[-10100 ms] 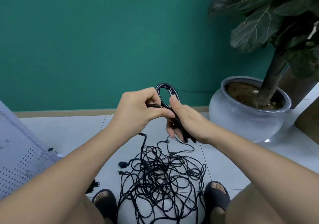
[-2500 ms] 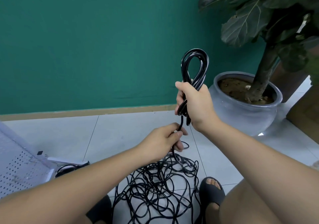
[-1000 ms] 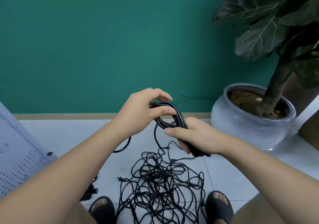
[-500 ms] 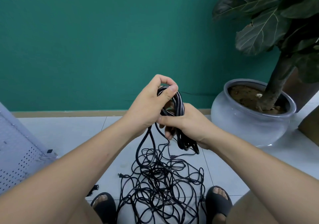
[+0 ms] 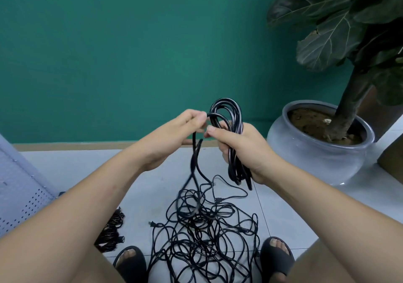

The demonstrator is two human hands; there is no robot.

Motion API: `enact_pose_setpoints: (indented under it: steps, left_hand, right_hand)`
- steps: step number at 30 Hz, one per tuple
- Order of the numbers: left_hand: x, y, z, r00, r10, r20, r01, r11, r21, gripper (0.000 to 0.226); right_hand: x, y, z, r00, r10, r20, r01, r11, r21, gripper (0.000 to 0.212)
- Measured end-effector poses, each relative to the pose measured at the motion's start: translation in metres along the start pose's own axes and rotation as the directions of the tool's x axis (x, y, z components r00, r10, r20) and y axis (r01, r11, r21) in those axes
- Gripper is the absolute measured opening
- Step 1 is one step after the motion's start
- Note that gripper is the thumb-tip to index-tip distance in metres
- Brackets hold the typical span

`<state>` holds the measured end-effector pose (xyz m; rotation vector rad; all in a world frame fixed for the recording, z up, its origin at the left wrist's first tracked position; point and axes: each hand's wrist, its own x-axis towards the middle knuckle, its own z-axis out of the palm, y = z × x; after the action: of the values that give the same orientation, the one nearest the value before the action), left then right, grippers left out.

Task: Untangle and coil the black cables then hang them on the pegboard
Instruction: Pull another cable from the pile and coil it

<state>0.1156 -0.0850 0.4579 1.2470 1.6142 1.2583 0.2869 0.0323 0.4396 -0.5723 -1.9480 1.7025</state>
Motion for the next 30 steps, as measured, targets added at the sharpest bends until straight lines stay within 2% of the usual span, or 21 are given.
enact_pose_setpoints:
  steps: [1, 3, 7, 11, 15, 23, 26, 30]
  left_hand:
    - [-0.001, -0.002, -0.002, 1.000, -0.006, -0.003, 0.006, 0.999, 0.032, 0.055]
    - [-0.003, -0.006, -0.007, 1.000, -0.024, -0.001, 0.024, 0.998, 0.064, 0.042]
    - [-0.012, -0.012, -0.008, 0.988, -0.088, 0.130, 0.075, 0.992, 0.105, 0.030]
    - [-0.018, -0.019, 0.004, 0.973, -0.106, 0.205, 0.108, 0.994, 0.003, 0.033]
    - [-0.018, -0.026, 0.007, 0.959, -0.098, 0.267, 0.119, 0.991, -0.060, 0.026]
    - [-0.008, -0.036, -0.003, 0.944, -0.139, 0.299, 0.198, 0.964, -0.177, 0.027]
    - [-0.006, -0.041, -0.006, 0.940, -0.161, 0.301, 0.201, 0.974, -0.106, 0.023]
    - [0.001, -0.051, -0.017, 0.964, -0.202, 0.174, 0.201, 0.979, 0.019, 0.025]
  right_hand:
    - [0.001, 0.001, -0.003, 1.000, 0.011, -0.005, -0.011, 1.000, 0.017, 0.037]
    - [0.001, 0.000, -0.009, 1.000, 0.030, -0.007, -0.029, 0.995, 0.098, 0.032]
    - [0.004, -0.002, -0.021, 0.999, 0.013, -0.029, -0.007, 0.975, 0.220, 0.030]
    - [0.008, 0.001, -0.024, 0.999, -0.010, -0.041, 0.018, 0.980, 0.197, 0.032]
    - [0.008, 0.000, -0.023, 0.997, -0.043, -0.070, 0.052, 0.990, 0.128, 0.033]
    - [0.007, -0.005, -0.026, 0.995, -0.035, -0.088, 0.050, 0.983, 0.175, 0.032]
    - [0.006, -0.009, -0.029, 0.991, -0.037, -0.128, 0.060, 0.983, 0.175, 0.028]
    - [0.009, -0.014, -0.040, 0.978, -0.042, -0.207, 0.094, 0.964, 0.248, 0.021]
